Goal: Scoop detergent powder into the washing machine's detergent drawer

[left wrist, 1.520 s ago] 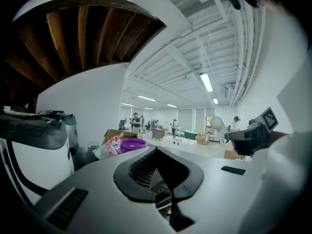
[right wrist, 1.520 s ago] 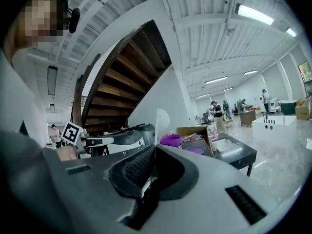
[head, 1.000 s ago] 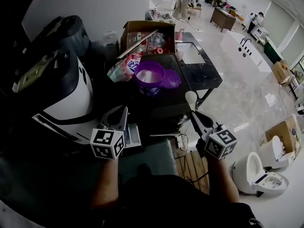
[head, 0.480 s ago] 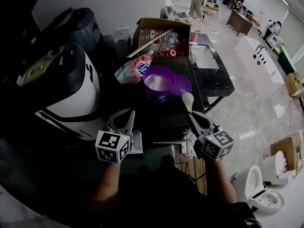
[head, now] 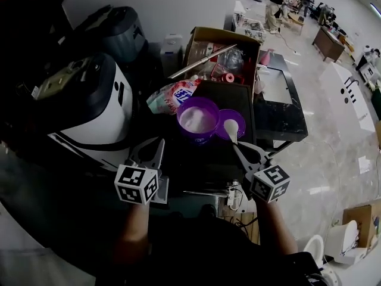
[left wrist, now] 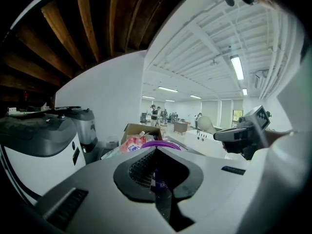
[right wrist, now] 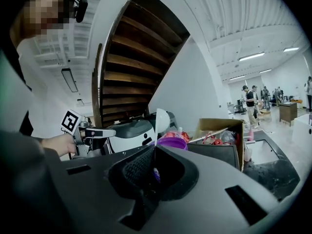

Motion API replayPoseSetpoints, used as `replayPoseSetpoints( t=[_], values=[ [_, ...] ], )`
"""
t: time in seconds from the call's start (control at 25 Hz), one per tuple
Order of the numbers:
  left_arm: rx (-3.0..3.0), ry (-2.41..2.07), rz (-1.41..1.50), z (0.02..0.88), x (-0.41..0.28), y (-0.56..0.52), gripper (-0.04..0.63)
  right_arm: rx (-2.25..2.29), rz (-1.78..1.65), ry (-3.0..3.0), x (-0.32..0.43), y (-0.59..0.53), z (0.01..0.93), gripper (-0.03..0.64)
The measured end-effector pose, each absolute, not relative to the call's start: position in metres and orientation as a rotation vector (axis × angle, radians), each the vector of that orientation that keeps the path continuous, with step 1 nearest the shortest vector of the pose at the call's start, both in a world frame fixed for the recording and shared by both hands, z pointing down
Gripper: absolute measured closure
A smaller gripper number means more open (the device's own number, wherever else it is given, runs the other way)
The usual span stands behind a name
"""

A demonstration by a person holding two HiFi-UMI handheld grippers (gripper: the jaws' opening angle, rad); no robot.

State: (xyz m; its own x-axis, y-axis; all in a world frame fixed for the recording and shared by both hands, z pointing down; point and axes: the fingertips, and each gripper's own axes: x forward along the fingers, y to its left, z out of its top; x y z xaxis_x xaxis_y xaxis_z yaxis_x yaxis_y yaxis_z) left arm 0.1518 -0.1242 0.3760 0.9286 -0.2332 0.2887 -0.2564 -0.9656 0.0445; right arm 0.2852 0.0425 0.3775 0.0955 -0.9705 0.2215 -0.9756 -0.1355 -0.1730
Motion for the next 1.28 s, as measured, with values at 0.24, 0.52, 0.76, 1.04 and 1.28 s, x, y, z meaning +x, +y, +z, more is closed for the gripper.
replayPoseSetpoints(
  t=[0.24, 0.52, 0.76, 1.04, 1.28],
  values=[
    [2.985, -0.51, 0.447, 0.373, 0.153, -0.142, 0.588, 2.191, 0.445, -2.108, 0.304, 0.017, 0.382, 0.598],
    [2.971, -0.49, 0.444, 0.382, 0.146, -0.168, 0.588, 2.065, 0.44, -2.004, 0.313, -0.014, 0.387, 0.598],
    [2.958, -0.424, 0.444, 0.393, 0.136, -0.173, 0.588, 1.924, 0.459, -1.933, 0.312, -0.047, 0.395, 0.598],
    [2.91, -0.461, 0.43, 0.408, 0.134, -0.183, 0.588, 1.685, 0.424, -1.881, 0.314, -0.079, 0.406, 0.598],
    [2.873, -0.542, 0.434, 0.414, 0.135, -0.197, 0.588, 1.509, 0.383, -1.832, 0.326, -0.096, 0.417, 0.598]
  ],
)
